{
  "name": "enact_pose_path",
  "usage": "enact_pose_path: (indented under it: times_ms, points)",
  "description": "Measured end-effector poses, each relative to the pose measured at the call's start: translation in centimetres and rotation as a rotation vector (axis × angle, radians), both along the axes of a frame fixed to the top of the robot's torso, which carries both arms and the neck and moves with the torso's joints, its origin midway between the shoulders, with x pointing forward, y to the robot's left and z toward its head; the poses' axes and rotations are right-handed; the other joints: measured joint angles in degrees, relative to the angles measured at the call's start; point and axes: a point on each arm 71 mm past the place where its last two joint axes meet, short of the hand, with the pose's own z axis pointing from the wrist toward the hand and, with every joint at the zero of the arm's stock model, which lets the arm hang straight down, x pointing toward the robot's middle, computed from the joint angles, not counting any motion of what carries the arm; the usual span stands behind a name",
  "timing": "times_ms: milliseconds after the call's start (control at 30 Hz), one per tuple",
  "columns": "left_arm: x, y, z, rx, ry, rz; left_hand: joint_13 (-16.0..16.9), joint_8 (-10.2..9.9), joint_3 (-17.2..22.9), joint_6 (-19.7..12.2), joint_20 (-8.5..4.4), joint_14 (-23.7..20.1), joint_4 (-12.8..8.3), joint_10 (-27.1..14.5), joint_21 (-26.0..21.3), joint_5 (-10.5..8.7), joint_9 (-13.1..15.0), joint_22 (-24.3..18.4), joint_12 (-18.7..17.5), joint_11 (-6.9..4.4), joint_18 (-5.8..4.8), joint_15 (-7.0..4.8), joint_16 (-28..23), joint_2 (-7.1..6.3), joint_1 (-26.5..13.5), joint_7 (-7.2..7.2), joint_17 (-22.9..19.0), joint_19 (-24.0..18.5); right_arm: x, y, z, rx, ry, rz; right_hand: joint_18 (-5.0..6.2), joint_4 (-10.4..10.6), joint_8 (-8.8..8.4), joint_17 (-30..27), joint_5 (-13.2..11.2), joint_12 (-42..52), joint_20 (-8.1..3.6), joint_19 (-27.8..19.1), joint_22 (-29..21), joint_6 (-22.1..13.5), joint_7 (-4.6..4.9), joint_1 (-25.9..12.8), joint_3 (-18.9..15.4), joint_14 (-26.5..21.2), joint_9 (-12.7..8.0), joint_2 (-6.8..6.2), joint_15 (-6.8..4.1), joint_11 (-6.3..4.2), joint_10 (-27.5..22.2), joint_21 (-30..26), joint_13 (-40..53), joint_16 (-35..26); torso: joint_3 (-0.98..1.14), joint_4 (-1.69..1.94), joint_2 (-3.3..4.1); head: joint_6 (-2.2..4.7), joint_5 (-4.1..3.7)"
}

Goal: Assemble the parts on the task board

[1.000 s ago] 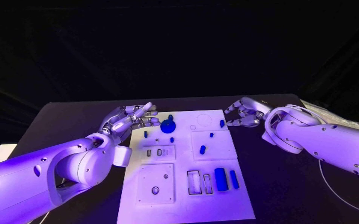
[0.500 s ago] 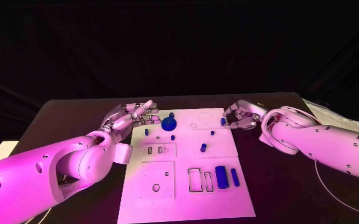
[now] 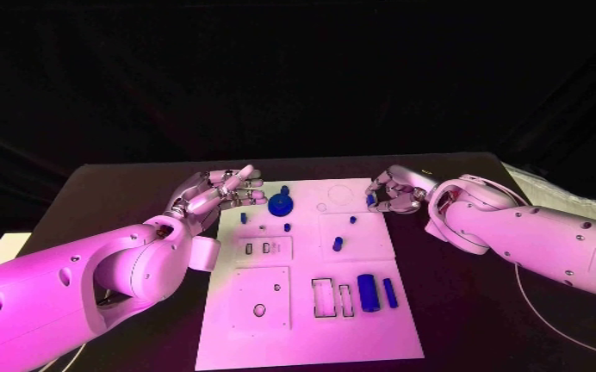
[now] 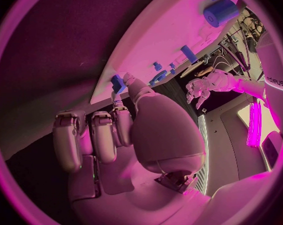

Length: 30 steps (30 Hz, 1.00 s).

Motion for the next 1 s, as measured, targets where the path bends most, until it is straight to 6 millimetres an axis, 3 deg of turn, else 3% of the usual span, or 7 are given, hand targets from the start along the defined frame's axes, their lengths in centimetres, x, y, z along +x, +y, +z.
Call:
enact_pose_path:
  times_ms: [367,733,1000]
  points:
    - [-0.03,-0.03,0.0,0.0,0.001,-0.001,0.0,0.0,0.0,0.0,0.0,0.0,0.0,0.0,-0.2,0.0,0.0,0.0,0.0,0.0,0.0,0.0,0.0,0.0,0.0,0.0,-0.01,0.0,0.14,0.21,-0.23,-0.005,0.009,0.004,0.01,-0.45,0.39,-0.01,-1.54,0.43,-0.42,-0.01,-0.01,2.35,-0.68,0.15,1.54,-0.01,0.04,1.21,-0.41,-0.54,0.51,0.0,0.07,0.0,0.05,-0.02,-0.01,-0.2,0.03]
    - [-0.23,-0.34,0.07,-0.004,0.003,-0.012,0.0,0.0,0.18,0.0,0.0,0.0,-0.18,0.0,-0.2,0.0,0.0,-0.05,-0.21,0.0,0.0,0.0,0.0,0.0,0.0,0.0,0.04,0.0,0.33,0.2,-0.23,-0.014,0.006,0.002,0.0,-0.77,0.33,-0.01,-2.22,0.58,-0.65,-0.19,-0.01,3.47,-1.01,0.23,2.44,0.0,0.08,1.58,-0.81,-0.82,0.41,0.0,0.01,0.0,0.1,-0.02,-0.04,-0.3,-0.06]
    - [-0.22,-0.33,0.04,-0.003,0.005,-0.012,0.0,0.0,0.01,0.0,0.0,0.0,-0.34,0.0,-0.2,0.0,0.0,-0.04,-0.21,0.0,0.01,0.0,-0.23,0.0,0.0,0.0,0.04,0.0,0.22,0.37,-0.14,-0.011,-0.004,0.001,0.0,-0.55,1.29,0.03,-3.03,0.36,-1.23,-0.02,-0.02,5.26,-1.29,-0.06,3.53,0.0,0.07,2.3,-1.24,-1.76,0.29,0.0,-0.2,0.0,0.11,0.01,-0.04,-0.29,-0.08]
